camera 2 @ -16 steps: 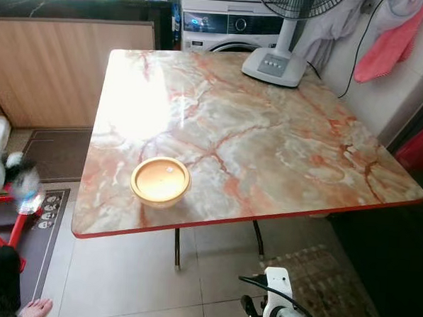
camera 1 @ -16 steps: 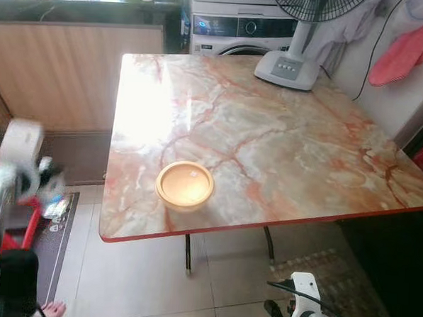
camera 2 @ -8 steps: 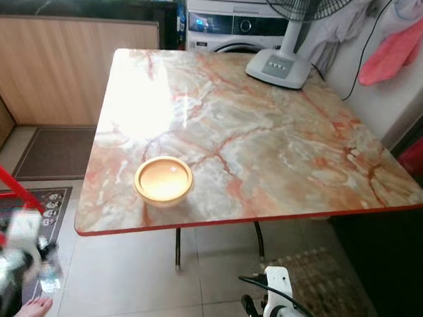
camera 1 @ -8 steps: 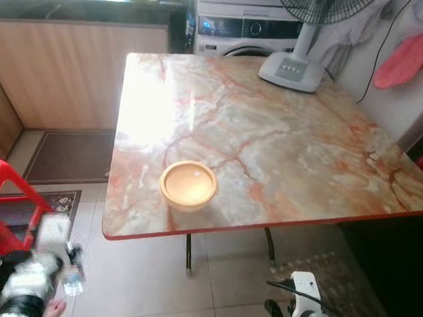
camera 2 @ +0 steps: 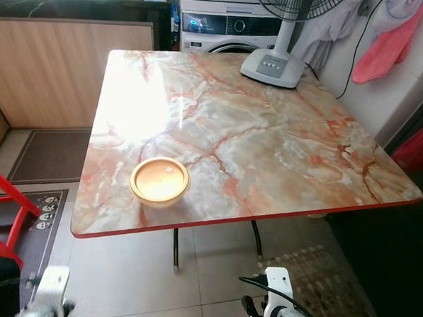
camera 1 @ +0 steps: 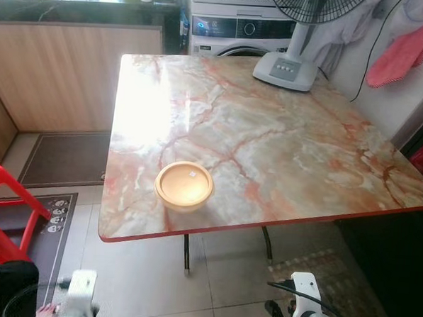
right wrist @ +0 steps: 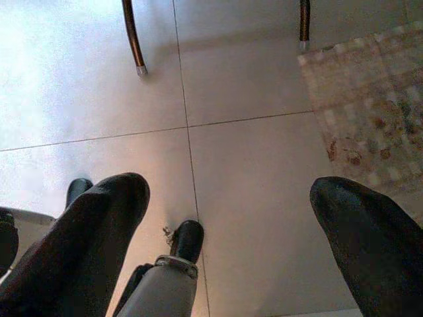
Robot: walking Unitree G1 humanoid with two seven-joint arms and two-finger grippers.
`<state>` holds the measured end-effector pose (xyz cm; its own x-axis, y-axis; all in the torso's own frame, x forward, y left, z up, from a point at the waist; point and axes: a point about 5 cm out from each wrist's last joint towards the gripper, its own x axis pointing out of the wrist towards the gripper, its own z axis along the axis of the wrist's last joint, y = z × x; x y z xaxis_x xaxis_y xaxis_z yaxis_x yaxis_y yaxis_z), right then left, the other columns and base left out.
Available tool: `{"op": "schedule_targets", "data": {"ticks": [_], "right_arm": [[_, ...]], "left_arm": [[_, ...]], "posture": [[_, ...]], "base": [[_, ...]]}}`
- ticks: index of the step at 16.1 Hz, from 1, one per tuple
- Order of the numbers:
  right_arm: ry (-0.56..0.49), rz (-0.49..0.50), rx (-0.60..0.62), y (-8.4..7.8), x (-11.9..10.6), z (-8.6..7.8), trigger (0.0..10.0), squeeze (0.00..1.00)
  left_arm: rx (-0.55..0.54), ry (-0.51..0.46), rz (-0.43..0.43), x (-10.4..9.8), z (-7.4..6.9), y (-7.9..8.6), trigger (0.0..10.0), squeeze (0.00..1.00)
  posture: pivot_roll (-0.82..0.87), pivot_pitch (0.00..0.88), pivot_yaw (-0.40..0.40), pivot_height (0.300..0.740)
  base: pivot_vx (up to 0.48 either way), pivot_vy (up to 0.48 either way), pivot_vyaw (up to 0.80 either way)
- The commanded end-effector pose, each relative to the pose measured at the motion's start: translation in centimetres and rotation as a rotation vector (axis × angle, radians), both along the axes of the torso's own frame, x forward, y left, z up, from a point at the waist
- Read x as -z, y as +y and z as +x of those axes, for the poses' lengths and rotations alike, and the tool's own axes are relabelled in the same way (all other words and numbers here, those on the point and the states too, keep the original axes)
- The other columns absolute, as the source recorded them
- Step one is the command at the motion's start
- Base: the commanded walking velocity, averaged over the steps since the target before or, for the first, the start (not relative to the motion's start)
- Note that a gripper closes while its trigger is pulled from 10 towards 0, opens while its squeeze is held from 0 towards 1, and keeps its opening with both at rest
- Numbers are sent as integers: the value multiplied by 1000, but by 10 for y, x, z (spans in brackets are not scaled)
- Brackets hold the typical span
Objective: Restocking fridge
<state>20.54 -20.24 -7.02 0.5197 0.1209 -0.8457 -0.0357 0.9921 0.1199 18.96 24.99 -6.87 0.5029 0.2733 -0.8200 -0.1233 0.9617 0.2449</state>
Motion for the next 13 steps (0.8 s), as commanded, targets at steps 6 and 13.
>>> {"op": "schedule_targets", "data": {"ticks": [6,13], "right_arm": [[-4,-11,14,-2,1,-2,10000,0],[0,-1,10,0,1,-1,10000,0]], "left_arm": [[0,33,44,8,-17,1,10000,0],[-54,54,27,13,-25,-1,10000,0]], "posture": [[145,0,-80,740],[149,0,-76,740]], "base": [[0,0,0],[0,0,0]]}}
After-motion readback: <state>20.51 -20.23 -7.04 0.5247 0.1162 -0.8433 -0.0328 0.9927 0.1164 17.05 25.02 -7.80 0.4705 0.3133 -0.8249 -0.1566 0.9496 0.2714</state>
